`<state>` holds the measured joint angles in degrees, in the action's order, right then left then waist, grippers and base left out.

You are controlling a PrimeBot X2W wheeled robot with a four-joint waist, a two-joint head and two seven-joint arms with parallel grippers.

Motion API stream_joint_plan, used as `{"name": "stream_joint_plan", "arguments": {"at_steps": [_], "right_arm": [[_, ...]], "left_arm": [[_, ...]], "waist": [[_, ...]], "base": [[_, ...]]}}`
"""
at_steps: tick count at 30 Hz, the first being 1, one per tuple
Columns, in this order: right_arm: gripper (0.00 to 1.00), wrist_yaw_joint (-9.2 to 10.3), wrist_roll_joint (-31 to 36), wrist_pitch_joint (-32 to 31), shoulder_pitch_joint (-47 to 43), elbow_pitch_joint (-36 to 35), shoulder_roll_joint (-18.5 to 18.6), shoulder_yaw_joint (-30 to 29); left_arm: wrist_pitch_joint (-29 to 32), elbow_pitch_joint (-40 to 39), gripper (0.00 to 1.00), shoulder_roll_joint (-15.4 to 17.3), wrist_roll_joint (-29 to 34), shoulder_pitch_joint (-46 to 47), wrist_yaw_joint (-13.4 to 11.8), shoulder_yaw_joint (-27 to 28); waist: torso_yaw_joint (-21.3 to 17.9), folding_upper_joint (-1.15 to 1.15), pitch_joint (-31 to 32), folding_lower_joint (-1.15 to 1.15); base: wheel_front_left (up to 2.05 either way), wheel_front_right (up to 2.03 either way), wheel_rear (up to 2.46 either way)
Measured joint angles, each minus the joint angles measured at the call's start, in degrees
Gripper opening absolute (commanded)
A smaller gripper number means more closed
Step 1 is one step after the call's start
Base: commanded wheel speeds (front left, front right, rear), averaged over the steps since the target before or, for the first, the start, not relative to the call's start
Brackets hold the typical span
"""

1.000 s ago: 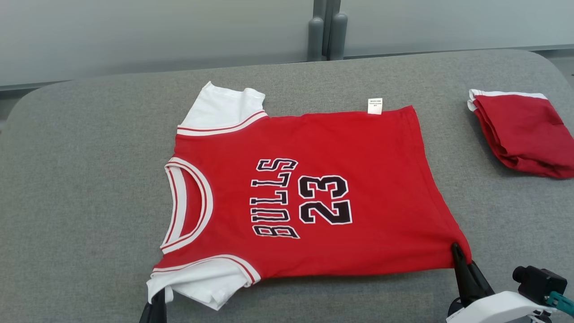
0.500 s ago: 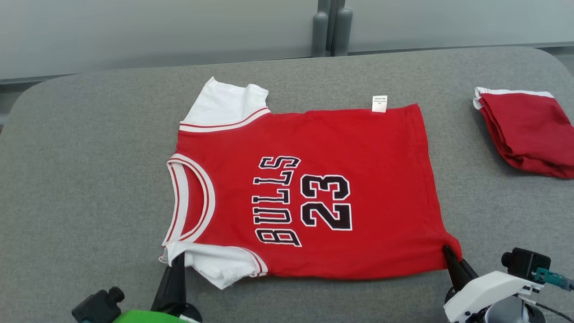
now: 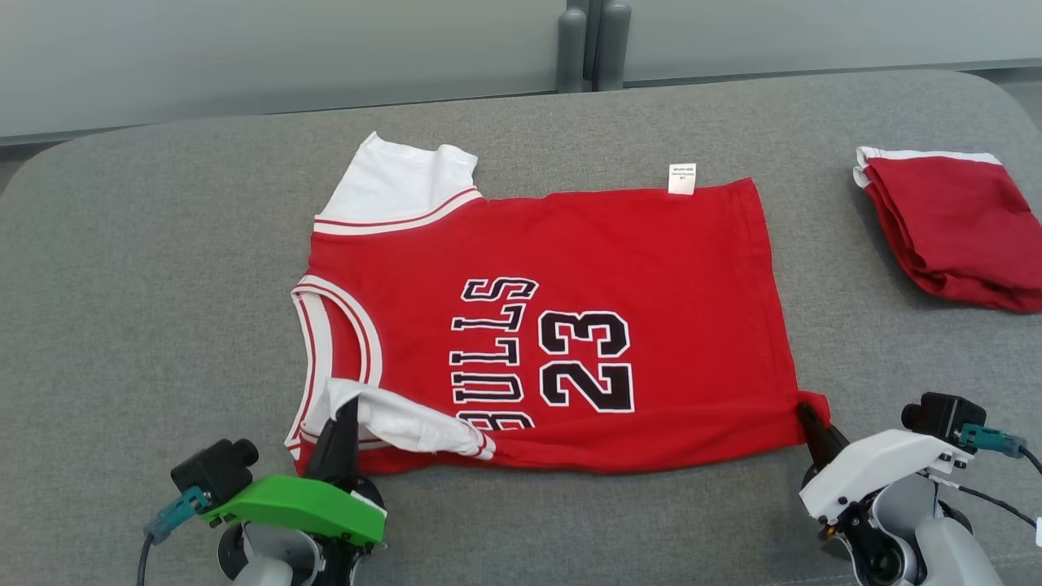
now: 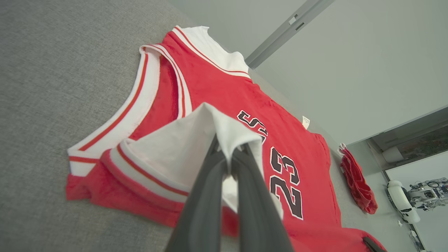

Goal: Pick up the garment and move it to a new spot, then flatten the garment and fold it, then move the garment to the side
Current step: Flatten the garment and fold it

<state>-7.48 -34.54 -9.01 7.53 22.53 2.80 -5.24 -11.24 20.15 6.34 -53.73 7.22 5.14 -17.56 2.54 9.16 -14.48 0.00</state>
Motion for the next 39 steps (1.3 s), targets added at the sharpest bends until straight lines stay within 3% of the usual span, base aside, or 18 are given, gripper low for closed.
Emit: {"name": "stream_joint_plan", "arguments": {"at_steps": [17, 20, 22, 23, 25, 29, 30, 31, 32, 39], "right_arm": [[0.00, 0.00, -1.2, 1.1, 12.9, 12.0, 0.0, 0.8], [0.14, 0.00, -1.3, 1.7, 14.5, 13.5, 0.0, 1.2], [0.40, 0.00, -2.0, 2.3, 15.5, 14.5, 0.0, 1.6], [0.49, 0.00, -2.2, 2.6, 15.9, 15.1, 0.0, 1.8], [1.00, 0.00, -2.4, 3.4, 16.8, 16.2, 0.0, 2.1], [1.00, 0.00, -4.0, 6.2, 18.7, 16.9, 0.0, 3.5], [1.00, 0.00, -4.4, 6.9, 18.9, 16.9, 0.0, 4.0], [1.00, 0.00, -4.9, 7.6, 19.0, 17.0, 0.0, 4.3], [1.00, 0.00, -5.3, 9.3, 19.2, 16.9, 0.0, 4.8], [1.00, 0.00, -5.6, 14.1, 19.6, 14.5, 0.0, 5.2]], "left_arm": [[-2.2, 18.7, 0.00, -0.3, 1.2, 16.5, 1.7, -0.3], [-2.6, 21.0, 0.00, -0.7, 1.4, 18.1, 1.9, -0.8], [-2.9, 22.0, 0.00, -0.9, 1.4, 19.0, 2.0, -1.0], [-3.0, 22.6, 0.00, -1.0, 1.4, 19.4, 2.0, -1.1], [-3.1, 23.4, 0.00, -1.1, 1.4, 20.0, 2.1, -1.1], [-3.5, 25.0, 0.00, -1.1, 1.3, 21.5, 2.2, -0.7], [-3.5, 25.3, 0.17, -1.1, 1.3, 21.9, 2.2, -0.6], [-3.5, 25.6, 0.48, -1.1, 1.4, 22.3, 2.2, -0.4], [-3.6, 25.7, 1.00, -1.1, 1.5, 22.8, 2.2, -0.4], [-3.7, 23.4, 1.00, -1.2, 2.1, 23.0, 2.2, -0.5]], "waist": [[-0.7, 0.00, -4.0, 0.00], [-0.9, 0.01, -4.4, 0.00], [-1.1, 0.01, -4.6, 0.00], [-1.2, 0.01, -4.7, 0.00], [-1.3, 0.01, -4.9, 0.00], [-1.3, 0.01, -5.0, 0.00], [-1.3, 0.01, -5.0, 0.00], [-1.3, 0.01, -4.9, 0.00], [-1.3, 0.01, -4.9, 0.00], [-1.6, 0.01, -4.5, 0.00]], "base": [[0.00, 0.00, 0.00], [0.00, 0.00, 0.00], [0.00, 0.00, 0.00], [0.00, 0.00, 0.00], [0.00, 0.00, 0.00], [0.00, 0.00, 0.00], [0.00, 0.00, 0.00], [0.00, 0.00, 0.00], [0.00, 0.00, 0.00], [0.00, 0.00, 0.00]]}}
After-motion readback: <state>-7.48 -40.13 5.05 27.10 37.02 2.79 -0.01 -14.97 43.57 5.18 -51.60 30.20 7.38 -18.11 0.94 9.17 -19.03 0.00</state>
